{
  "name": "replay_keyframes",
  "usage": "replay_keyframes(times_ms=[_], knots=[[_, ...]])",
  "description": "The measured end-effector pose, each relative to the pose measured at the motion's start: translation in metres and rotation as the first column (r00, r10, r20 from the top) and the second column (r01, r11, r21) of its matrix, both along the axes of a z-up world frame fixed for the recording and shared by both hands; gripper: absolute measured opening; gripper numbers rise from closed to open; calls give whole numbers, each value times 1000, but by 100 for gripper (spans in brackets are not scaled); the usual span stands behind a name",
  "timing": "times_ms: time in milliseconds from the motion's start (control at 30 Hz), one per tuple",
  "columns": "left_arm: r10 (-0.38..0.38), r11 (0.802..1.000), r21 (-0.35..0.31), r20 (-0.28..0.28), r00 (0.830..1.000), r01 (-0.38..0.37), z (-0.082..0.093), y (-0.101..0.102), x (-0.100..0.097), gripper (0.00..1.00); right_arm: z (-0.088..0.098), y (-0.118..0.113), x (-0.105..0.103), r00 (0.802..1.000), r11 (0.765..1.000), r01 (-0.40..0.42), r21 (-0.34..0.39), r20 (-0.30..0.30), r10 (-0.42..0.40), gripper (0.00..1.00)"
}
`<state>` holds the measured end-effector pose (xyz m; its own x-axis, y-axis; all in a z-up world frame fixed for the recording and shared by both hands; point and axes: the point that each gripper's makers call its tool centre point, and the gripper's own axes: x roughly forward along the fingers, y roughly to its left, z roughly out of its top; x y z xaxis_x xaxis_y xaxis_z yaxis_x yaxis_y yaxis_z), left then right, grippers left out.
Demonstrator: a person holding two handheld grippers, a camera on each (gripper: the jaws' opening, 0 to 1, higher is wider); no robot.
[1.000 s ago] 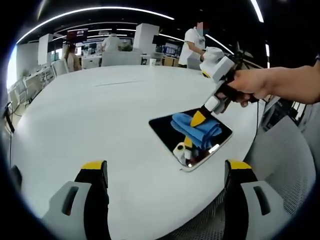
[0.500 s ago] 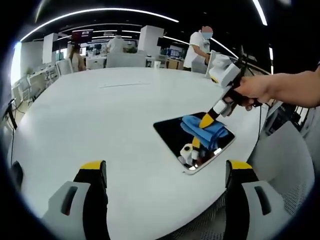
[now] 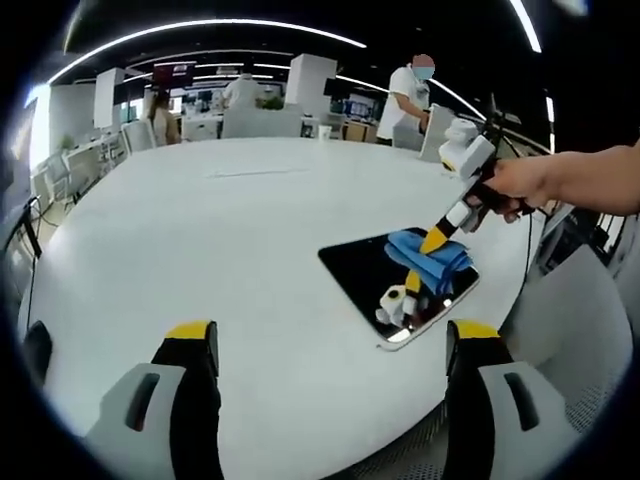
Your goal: Wipe the mirror surface with the cleaning cloth until all visible marks leave the cleaned area.
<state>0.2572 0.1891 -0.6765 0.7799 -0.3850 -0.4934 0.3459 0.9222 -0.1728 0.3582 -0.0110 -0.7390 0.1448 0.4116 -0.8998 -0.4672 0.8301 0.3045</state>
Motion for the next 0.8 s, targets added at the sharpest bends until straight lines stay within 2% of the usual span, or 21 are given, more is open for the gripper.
replay_keyframes(times_ms=[333,800], knots=[[12,999,-33,18,1000,-12,4,-1,2,99,0,-17,2,1000,1000,31,-7,2,-31,1],[0,999,-36,17,1000,0,4,-4,2,99,0,-43,7,998,998,60,-33,20,-60,1]])
